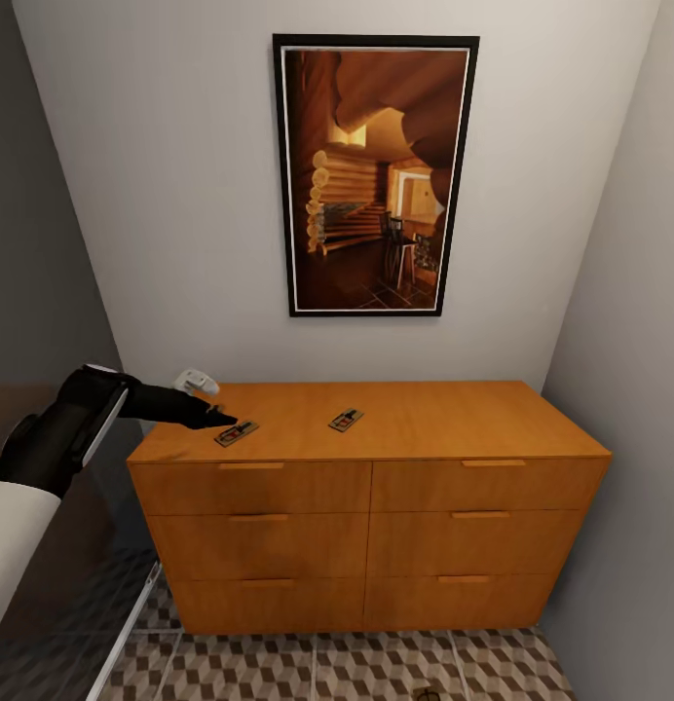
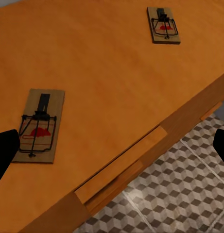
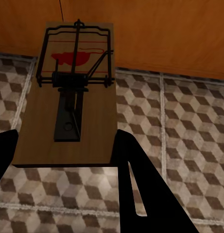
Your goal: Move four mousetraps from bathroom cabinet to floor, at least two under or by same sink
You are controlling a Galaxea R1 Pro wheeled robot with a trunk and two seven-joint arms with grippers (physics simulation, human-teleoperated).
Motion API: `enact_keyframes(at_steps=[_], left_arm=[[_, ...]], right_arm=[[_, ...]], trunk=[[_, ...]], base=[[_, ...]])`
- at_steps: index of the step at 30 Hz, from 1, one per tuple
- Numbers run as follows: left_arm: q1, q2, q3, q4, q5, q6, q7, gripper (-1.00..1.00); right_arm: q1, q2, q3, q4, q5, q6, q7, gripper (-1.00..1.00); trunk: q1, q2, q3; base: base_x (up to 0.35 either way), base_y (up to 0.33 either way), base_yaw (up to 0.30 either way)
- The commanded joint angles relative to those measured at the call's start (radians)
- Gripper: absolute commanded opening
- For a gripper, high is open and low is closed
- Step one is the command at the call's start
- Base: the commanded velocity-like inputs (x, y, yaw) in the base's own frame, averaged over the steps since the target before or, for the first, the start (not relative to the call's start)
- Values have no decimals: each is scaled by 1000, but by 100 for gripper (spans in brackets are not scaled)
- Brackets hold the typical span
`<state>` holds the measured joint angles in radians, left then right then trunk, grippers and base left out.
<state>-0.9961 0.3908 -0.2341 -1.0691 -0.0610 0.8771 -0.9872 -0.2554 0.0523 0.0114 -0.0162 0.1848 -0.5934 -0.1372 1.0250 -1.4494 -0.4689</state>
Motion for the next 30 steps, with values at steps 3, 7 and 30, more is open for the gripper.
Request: enact_keyframes(at_steps=[3,7,30], left_arm=[[-1,1,-1,1,-6,5,-6,100],[-1,2,-1,5,-6,5,-4,100],[-1,3,-2,37,-8,4,-2,100]], right_arm=[[-1,0,1,1,8,-2,-7,-100],[-1,0,1,1,8,-2,-7,-100],[-1,0,1,1,8,-2,-7,-100]], trunk=[[0,-1,-1],[0,-1,-1],[0,-1,-1]], base=[[0,0,0],[0,0,0],[71,28,0]])
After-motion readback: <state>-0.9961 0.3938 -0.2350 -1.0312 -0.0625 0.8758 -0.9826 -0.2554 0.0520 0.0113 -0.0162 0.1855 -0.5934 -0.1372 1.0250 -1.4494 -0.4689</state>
